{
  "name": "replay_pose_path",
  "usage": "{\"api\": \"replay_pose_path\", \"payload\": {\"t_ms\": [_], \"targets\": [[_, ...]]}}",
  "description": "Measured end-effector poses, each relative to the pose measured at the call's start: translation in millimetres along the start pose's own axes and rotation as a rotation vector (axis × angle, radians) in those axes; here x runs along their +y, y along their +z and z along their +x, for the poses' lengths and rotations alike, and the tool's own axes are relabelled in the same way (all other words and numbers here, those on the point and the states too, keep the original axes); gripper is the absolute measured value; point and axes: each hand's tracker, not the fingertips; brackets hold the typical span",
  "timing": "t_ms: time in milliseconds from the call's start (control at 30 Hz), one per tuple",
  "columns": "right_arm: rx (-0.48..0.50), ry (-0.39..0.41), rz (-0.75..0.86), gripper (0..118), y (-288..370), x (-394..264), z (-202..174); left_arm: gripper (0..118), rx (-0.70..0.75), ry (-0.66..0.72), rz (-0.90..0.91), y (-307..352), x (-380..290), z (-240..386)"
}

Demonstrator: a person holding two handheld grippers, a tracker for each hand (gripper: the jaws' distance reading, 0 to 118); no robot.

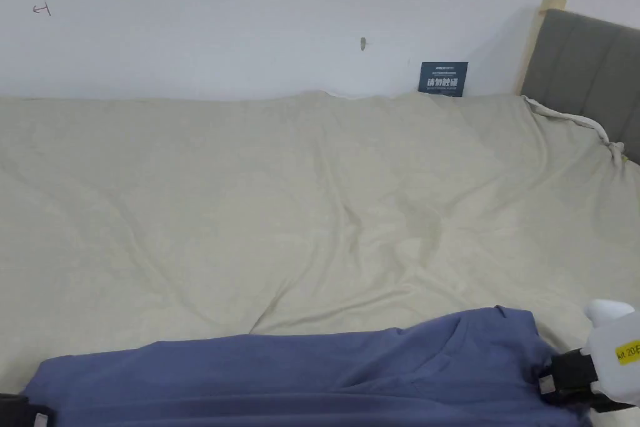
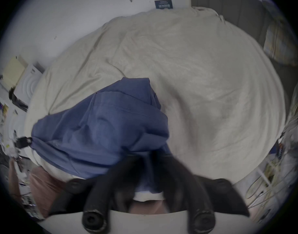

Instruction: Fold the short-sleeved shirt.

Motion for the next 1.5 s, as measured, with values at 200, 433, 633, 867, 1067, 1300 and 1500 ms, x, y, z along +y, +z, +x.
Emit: {"api": "replay_pose_path", "payload": {"t_ms": [200,433,633,867,1067,1300,1500], "targets": [[-0.04,0.054,0.057,100,38,0,0,118,0.062,-0.044,0.076,27,-1,6],[0.37,-0.134,0.431,100,121,-8,-39,118,-0.023,-0.09,0.313,89,-4,59],[0.477,-0.043,0.575,0,133,-32,-103,0,-0.129,-0.115,0.587,109,-34,105],[0.457,0.164,0.639,0,160,-39,-137,0,-0.094,-0.181,0.559,128,-36,105],[0.52,0.189,0.548,0,153,-37,-145,0,-0.19,0.125,0.196,99,19,16],[0.438,0.204,0.467,0,131,-35,-151,101,-0.452,0.251,0.015,25,34,-78],[0.424,0.162,0.439,0,128,-25,-150,118,-0.599,0.32,-0.072,3,38,-101]]}}
